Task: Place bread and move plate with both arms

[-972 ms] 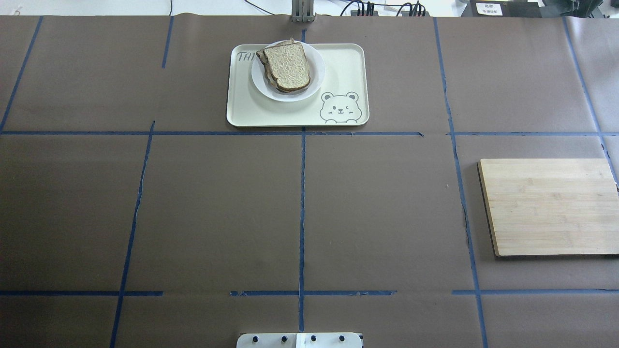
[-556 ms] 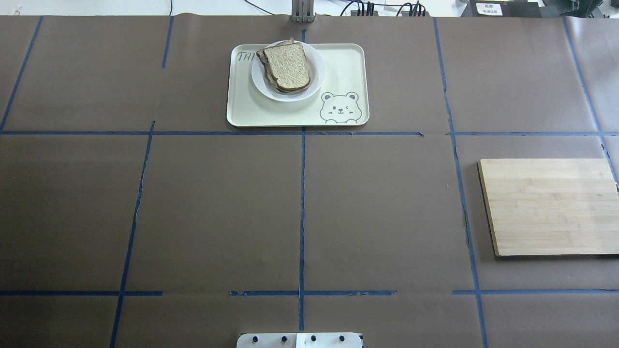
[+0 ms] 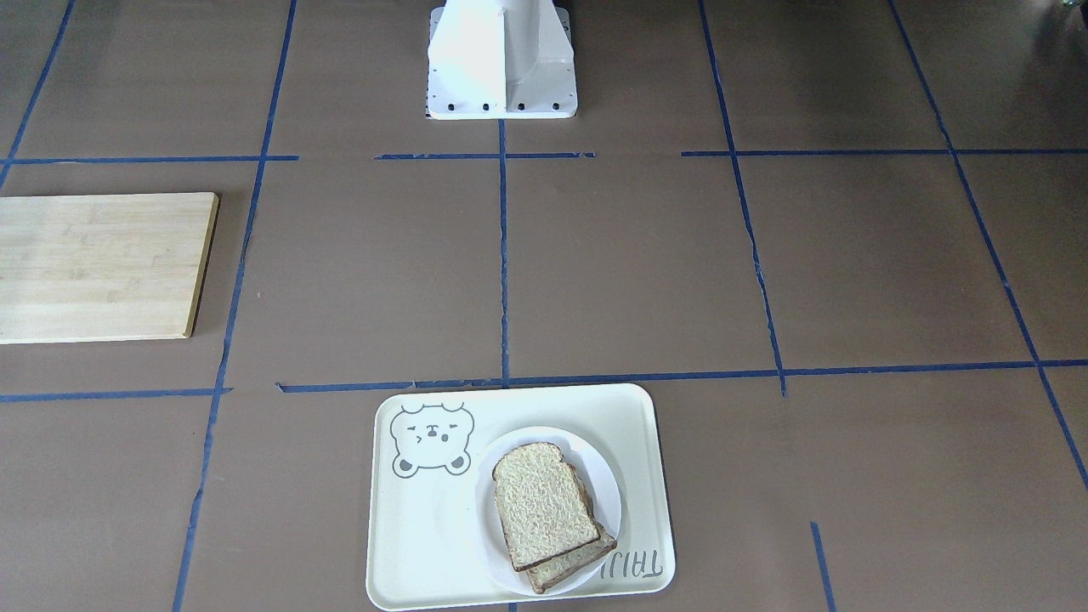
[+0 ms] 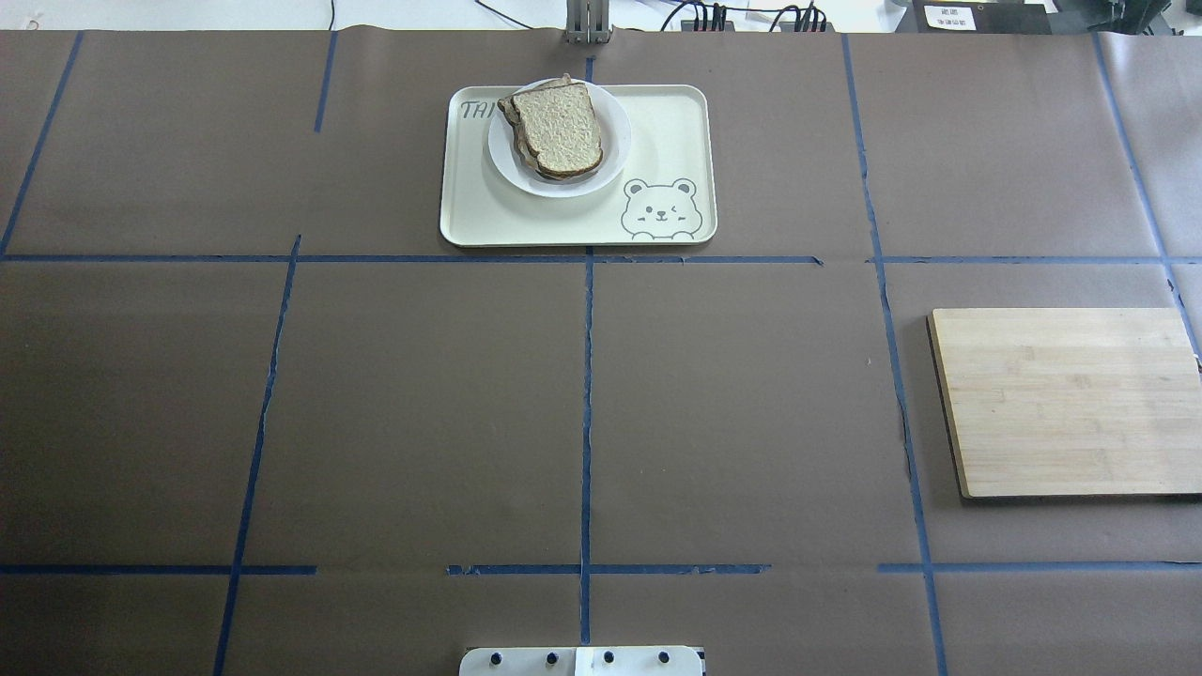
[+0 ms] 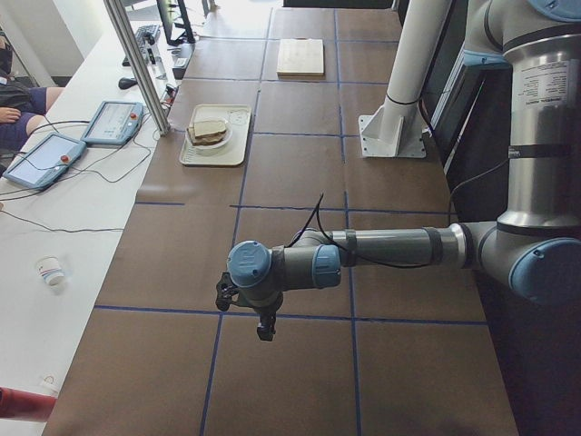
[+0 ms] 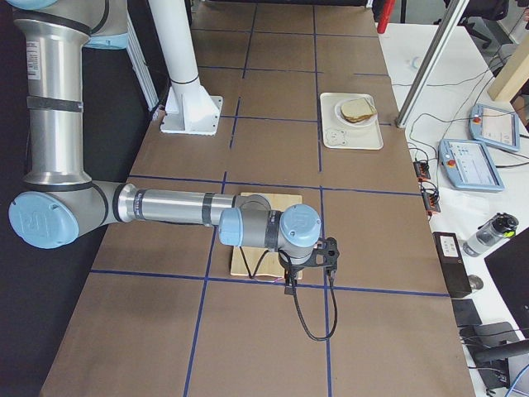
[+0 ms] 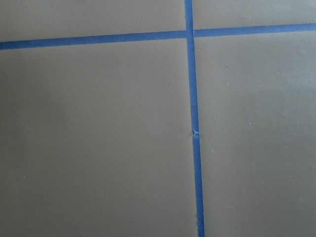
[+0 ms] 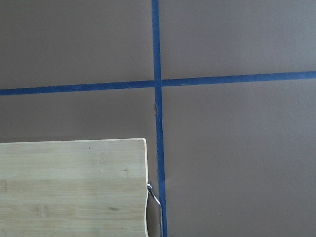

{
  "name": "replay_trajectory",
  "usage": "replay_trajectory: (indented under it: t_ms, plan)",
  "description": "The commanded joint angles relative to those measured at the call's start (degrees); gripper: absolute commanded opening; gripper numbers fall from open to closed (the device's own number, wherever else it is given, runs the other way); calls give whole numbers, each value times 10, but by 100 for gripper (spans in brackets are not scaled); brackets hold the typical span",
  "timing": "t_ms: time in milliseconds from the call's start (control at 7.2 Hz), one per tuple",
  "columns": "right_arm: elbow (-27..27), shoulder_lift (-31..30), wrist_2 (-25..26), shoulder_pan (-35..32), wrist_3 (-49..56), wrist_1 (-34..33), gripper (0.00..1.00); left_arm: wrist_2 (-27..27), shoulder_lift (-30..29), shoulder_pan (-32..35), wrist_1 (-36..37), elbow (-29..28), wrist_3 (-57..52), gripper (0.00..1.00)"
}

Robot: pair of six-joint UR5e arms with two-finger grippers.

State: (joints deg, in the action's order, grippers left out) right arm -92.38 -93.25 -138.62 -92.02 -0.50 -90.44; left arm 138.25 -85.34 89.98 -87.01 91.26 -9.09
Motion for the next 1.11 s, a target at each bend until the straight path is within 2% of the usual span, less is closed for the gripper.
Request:
replay_trajectory:
  t_ms: [0,972]
  plan:
    - [0,0,0,0,0,0,100,0,0,0,0,0,-1,100]
    - [0,0,2,0,0,0,100,0,0,14,-12,1,-1,100]
